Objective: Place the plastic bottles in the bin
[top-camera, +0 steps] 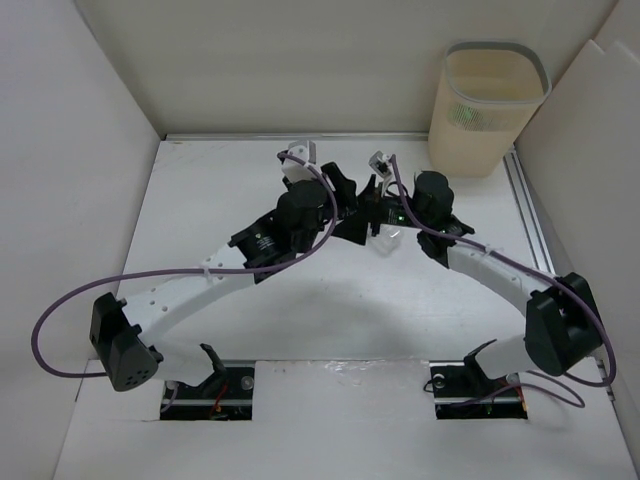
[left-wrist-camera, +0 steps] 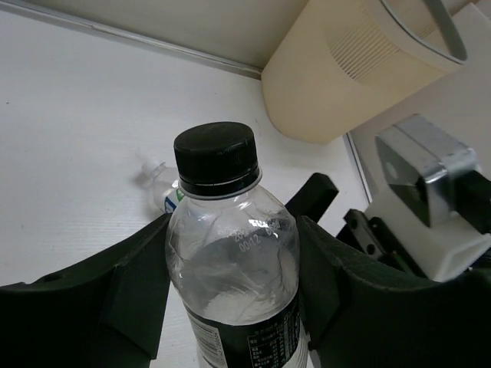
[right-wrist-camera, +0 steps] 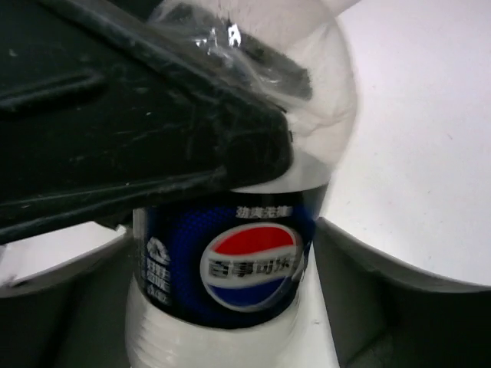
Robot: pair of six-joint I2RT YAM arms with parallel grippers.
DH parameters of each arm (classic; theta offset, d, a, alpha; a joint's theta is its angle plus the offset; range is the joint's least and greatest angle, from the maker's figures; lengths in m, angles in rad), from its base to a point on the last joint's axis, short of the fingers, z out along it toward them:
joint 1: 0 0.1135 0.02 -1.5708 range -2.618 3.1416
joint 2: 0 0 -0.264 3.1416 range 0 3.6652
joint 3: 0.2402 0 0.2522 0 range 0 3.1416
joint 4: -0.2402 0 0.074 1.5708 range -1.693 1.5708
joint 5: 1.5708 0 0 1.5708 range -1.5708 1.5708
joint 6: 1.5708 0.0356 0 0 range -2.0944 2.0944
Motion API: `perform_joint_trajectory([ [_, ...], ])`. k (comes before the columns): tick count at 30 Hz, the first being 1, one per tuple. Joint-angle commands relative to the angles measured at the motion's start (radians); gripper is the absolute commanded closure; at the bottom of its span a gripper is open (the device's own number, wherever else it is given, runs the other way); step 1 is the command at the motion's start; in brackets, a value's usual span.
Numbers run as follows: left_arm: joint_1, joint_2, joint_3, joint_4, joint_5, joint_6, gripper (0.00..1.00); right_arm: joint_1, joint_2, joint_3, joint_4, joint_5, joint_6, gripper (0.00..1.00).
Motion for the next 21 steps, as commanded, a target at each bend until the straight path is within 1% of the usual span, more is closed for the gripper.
perform_joint_trajectory([
  [1, -0.004, -0.004, 0.054, 0.064, 0.059, 0.01, 1.0, 0.018, 0.021, 0.063, 0.095, 0.034, 0.001, 0.18],
  [2, -0.004, -0.004, 0.054, 0.064, 0.059, -0.002, 0.96, 0.018, 0.021, 0.063, 0.095, 0.044, 0.012, 0.46],
  [3, -0.004, -0.004, 0.054, 0.075, 0.069, -0.002, 0.78, 0.027, 0.021, 0.063, 0.122, 0.044, 0.024, 0.69],
  [4, -0.004, -0.004, 0.054, 0.075, 0.069, -0.002, 0.62, 0.027, 0.021, 0.072, 0.123, 0.062, 0.024, 0.85],
  [5, -0.004, -0.004, 0.054, 0.075, 0.056, -0.002, 0.4, 0.027, 0.021, 0.072, 0.123, 0.089, 0.024, 0.96],
  [6, -0.004, -0.004, 0.054, 0.075, 0.041, -0.022, 0.09, 0.012, 0.012, 0.072, 0.123, 0.099, 0.024, 1.0],
  [7, 0.009, -0.004, 0.069, 0.075, 0.029, -0.022, 0.0, 0.003, -0.001, 0.083, 0.11, 0.113, 0.024, 1.0],
  [8, 0.009, -0.004, 0.079, 0.066, 0.011, -0.033, 0.0, -0.008, -0.001, 0.083, 0.095, 0.142, 0.024, 1.0],
  [9, 0.024, -0.015, 0.092, 0.04, -0.008, -0.033, 0.0, -0.044, -0.001, 0.121, 0.078, 0.16, 0.024, 1.0],
  [10, 0.033, -0.015, 0.127, 0.012, -0.038, -0.057, 0.0, -0.072, -0.001, 0.15, 0.023, 0.172, 0.012, 1.0],
  [11, 0.05, -0.027, 0.145, -0.02, -0.116, -0.11, 0.0, -0.103, 0.01, 0.184, -0.006, 0.183, 0.012, 1.0],
  [12, 0.062, -0.036, 0.158, -0.097, -0.15, -0.15, 0.0, -0.171, 0.024, 0.225, -0.038, 0.215, 0.012, 1.0],
  [13, 0.087, -0.061, 0.168, -0.124, -0.172, -0.18, 0.0, -0.208, 0.039, 0.315, -0.098, 0.24, 0.012, 1.0],
  [14, 0.098, -0.075, 0.168, -0.14, -0.184, -0.198, 0.0, -0.244, 0.075, 0.362, -0.127, 0.269, 0.012, 1.0],
  [15, 0.107, -0.09, 0.156, -0.129, -0.184, -0.198, 0.0, -0.281, 0.1, 0.411, -0.15, 0.333, 0.012, 1.0],
  [16, 0.107, -0.118, 0.14, -0.109, -0.165, -0.165, 0.0, -0.351, 0.128, 0.502, -0.167, 0.369, 0.029, 0.99],
  [17, 0.107, -0.127, 0.114, -0.092, -0.149, -0.142, 0.0, -0.389, 0.19, 0.544, -0.177, 0.386, 0.08, 0.99],
  [18, 0.107, -0.127, 0.114, -0.092, -0.125, -0.125, 0.0, -0.425, 0.226, 0.592, -0.177, 0.386, 0.105, 0.99],
  [19, 0.107, -0.127, 0.1, -0.092, -0.125, -0.103, 0.0, -0.489, 0.261, 0.688, -0.177, 0.375, 0.128, 0.99],
  [21, 0.107, -0.127, 0.09, -0.103, -0.112, -0.094, 0.0, -0.538, 0.356, 0.777, -0.199, 0.386, 0.173, 0.99],
])
